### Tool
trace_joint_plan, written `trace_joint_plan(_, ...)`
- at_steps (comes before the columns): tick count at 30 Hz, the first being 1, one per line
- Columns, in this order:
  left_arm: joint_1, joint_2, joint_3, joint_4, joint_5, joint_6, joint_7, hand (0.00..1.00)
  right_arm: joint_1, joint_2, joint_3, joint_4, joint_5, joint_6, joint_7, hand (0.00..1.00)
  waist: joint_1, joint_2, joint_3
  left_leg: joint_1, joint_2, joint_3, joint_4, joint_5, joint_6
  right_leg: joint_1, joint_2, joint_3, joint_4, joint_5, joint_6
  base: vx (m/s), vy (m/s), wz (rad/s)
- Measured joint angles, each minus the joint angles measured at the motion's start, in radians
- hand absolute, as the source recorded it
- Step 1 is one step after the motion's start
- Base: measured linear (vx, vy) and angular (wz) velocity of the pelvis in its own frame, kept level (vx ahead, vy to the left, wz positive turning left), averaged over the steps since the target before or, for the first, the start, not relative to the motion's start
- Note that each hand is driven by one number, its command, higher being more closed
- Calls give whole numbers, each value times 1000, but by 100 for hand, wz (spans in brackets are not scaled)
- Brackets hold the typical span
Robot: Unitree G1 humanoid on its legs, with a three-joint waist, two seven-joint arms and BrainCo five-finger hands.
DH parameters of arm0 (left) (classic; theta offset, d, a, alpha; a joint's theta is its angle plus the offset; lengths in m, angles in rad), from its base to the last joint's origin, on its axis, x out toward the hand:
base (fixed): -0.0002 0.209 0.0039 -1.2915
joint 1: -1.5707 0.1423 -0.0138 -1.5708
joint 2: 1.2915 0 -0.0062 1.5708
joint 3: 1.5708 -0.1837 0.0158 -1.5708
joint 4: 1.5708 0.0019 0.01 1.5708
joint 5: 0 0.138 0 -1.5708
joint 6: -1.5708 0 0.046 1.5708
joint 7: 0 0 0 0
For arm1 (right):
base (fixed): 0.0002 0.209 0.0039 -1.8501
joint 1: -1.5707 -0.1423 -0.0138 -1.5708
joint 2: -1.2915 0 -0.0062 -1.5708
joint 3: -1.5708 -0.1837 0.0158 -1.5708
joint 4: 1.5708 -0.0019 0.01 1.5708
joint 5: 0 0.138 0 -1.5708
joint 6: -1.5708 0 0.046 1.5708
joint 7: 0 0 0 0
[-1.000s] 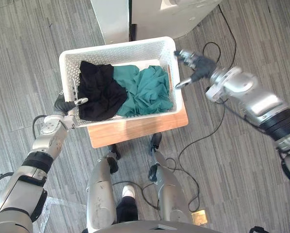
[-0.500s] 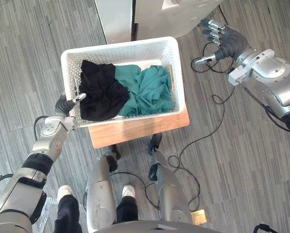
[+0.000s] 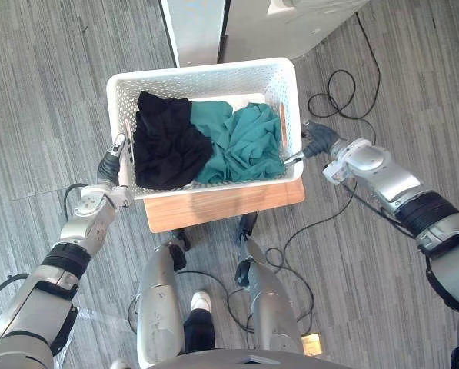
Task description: Pick up the laundry basket with both hands and put the clothes into the washing machine.
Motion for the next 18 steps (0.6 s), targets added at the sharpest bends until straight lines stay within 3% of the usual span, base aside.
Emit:
trace_joint_plan(12, -6, -3, -2, -4, 0, 0, 23, 0, -45, 1, 24, 7, 44, 16, -11, 0, -3, 0, 0, 3, -7, 0, -29, 23, -4, 0, 3, -1, -19, 7, -9, -9, -48, 1)
trace_joint_plan(14, -15, 25, -34, -3, 2, 0, 20, 0, -64, 1, 24, 8, 47, 24, -19, 0, -3, 0, 0, 2, -5, 0, -29, 25, -5, 0, 5, -1, -22, 9, -11, -17, -47, -2)
trace_joint_plan(18, -81, 187, -213, -6, 78, 40, -36, 0, -132, -1, 40, 19, 48, 46, -16, 0, -11, 0, 0, 0, 3, 3, -13, 30, -5, -4, 10, 3, -19, 12, -13, -19, -38, -4)
